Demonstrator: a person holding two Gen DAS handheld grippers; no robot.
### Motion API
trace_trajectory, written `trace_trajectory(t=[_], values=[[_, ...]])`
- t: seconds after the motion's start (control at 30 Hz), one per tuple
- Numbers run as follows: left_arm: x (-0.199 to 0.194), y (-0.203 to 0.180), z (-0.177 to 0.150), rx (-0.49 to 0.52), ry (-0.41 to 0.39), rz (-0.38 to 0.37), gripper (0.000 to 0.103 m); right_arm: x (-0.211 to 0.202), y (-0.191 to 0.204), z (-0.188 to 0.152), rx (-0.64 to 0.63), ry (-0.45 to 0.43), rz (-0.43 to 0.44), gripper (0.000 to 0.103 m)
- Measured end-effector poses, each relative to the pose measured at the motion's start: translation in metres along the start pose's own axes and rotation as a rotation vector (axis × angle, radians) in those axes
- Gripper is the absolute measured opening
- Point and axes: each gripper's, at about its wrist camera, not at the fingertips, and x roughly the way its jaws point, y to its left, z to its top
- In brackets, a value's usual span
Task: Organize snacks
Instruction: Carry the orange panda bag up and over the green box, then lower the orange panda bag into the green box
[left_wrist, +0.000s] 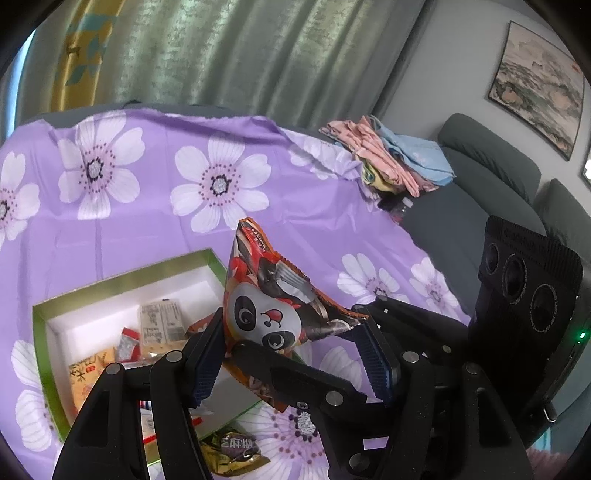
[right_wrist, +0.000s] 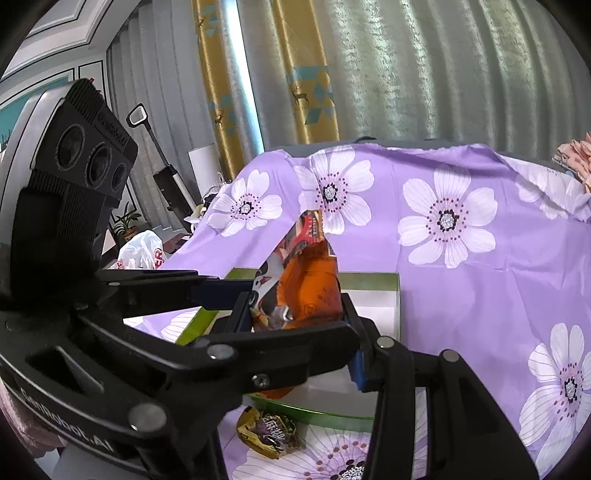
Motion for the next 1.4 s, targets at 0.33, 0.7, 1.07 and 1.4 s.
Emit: trace_trajectory(t=[0.33, 0.7, 1.07, 1.4], values=[[0.017, 0.017, -0.004, -0.032, 0.033, 0.002, 0.067, 0.02, -0.007, -0.009, 0.019, 0.035, 0.01, 0.046], [0.032, 0.034, -0.004, -0.062, 0.056, 0.006, 0.067, 0.038, -0.013, -0.012, 0.034, 0.06, 0.021, 0.046], [0.043, 0.045, -0.003, -0.079, 0.075, 0.01, 0.067, 0.052, -0.017, -0.015, 0.045, 0.078, 0.029, 0.046], [0.048, 0.048, -0.004, -0.082, 0.085, 0.014, 0.067, 0.056, -0.021, -0.016, 0.055, 0.083, 0.036, 0.046]])
